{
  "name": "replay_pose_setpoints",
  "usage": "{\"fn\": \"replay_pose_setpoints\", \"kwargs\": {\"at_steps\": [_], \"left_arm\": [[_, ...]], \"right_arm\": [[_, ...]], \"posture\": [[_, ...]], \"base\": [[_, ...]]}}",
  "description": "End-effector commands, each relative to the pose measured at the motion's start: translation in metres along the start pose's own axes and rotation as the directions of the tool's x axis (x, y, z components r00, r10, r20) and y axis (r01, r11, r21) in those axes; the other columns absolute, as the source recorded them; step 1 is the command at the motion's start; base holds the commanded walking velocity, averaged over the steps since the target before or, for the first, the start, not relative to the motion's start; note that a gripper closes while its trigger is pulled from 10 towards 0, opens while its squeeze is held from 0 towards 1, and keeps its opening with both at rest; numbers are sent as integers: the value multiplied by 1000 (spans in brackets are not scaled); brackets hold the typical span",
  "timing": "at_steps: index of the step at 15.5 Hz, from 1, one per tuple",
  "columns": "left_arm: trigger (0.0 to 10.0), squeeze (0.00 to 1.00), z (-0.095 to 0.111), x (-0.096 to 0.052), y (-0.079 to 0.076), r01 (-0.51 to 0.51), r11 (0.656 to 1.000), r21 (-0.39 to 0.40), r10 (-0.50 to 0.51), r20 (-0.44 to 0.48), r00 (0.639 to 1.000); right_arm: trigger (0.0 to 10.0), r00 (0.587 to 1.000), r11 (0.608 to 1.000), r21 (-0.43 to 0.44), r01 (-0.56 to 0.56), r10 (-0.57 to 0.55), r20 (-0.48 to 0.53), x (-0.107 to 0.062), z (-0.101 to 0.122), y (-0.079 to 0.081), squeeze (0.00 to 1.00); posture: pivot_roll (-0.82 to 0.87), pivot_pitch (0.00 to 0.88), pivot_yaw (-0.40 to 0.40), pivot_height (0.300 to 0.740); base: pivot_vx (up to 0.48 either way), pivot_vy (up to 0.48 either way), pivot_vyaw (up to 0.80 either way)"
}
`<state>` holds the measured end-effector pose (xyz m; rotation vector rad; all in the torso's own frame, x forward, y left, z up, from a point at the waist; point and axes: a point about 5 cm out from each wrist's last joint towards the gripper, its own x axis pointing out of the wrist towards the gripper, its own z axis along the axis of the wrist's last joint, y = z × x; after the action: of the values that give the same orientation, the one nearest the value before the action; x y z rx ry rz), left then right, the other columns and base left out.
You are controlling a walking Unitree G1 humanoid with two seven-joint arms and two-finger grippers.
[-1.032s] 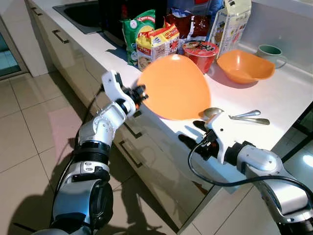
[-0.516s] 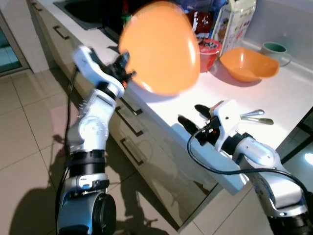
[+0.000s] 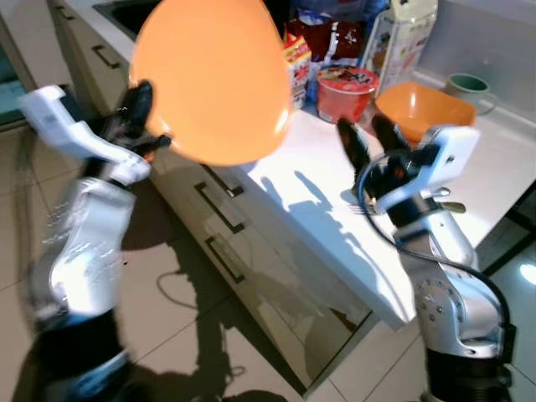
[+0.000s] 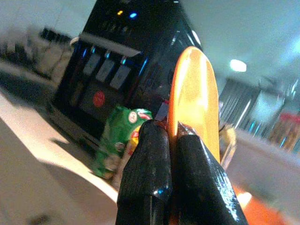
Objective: Setting the table
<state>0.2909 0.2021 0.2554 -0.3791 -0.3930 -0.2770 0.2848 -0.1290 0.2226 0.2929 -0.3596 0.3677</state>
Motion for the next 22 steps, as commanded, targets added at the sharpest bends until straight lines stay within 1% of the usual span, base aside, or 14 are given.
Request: {"fn": "replay_pose_setpoints", "kwargs": {"at_steps": [1,2,4,6,7,9,12,13,14,15,18,20,21,22], "left_arm": [[10000,0,11,1,-11,53,997,54,-55,39,998],[10000,0,10,0,-13,45,997,68,-48,32,998],[10000,0,1,-1,-14,6,996,84,-6,0,1000],[10000,0,-7,-3,-14,-13,994,108,16,-33,999],[10000,0,-12,-3,-17,-19,991,129,26,-54,998],[10000,0,-19,-4,-23,-53,985,166,65,-69,996],[10000,0,-25,-1,-22,-119,974,195,136,-77,988],[10000,0,-26,1,-21,-137,968,211,156,-74,985],[10000,0,-27,5,-17,-186,952,242,206,-57,977],[10000,0,-27,6,-17,-201,948,248,219,-47,975],[10000,0,-23,12,-22,-217,943,253,224,2,975],[10000,0,-19,16,-23,-238,946,220,238,26,971],[10000,0,-18,17,-22,-256,939,232,254,38,967],[10000,0,-17,18,-16,-312,920,237,307,61,950]], "right_arm": [[10000,999,1000,-8,15,-15,34,0,7,0,0],[10000,999,1000,-22,9,-8,39,-1,9,1,0],[10000,1000,992,-125,-5,7,13,-3,9,2,0],[10000,1000,991,-131,23,-22,15,-3,9,-2,0],[10000,998,989,-136,54,-52,17,-3,10,-8,0],[10000,995,977,-190,97,-98,4,1,7,-16,0],[10000,995,961,-258,103,-102,16,6,11,-15,0],[10000,994,958,-268,104,-104,17,7,12,-16,0],[10000,995,953,-287,101,-103,8,7,12,-18,0],[10000,995,950,-297,96,-100,3,6,11,-18,0],[10000,995,945,-314,92,-96,3,7,11,-19,0],[10000,995,942,-322,94,-97,9,8,12,-21,0],[10000,995,941,-324,95,-96,12,8,12,-21,0],[10000,995,940,-326,96,-97,14,8,11,-20,0]], "posture": [[33,0,-28,740],[33,0,-28,740],[-1,0,-22,740],[3,0,-26,740],[17,0,-37,740],[33,0,-47,740],[20,0,-49,740],[17,0,-50,740],[10,0,-55,740],[7,0,-54,740],[14,0,-56,740],[23,0,-55,740],[22,0,-53,740],[14,0,-49,740]], "base": [[0,0,0],[0,-368,0],[0,-480,0],[0,-480,0],[0,-480,0],[0,-480,0],[0,-480,0],[0,-480,0],[0,-480,0],[0,-480,0],[0,-480,146],[0,-480,0],[0,-480,0],[0,-480,469]]}}
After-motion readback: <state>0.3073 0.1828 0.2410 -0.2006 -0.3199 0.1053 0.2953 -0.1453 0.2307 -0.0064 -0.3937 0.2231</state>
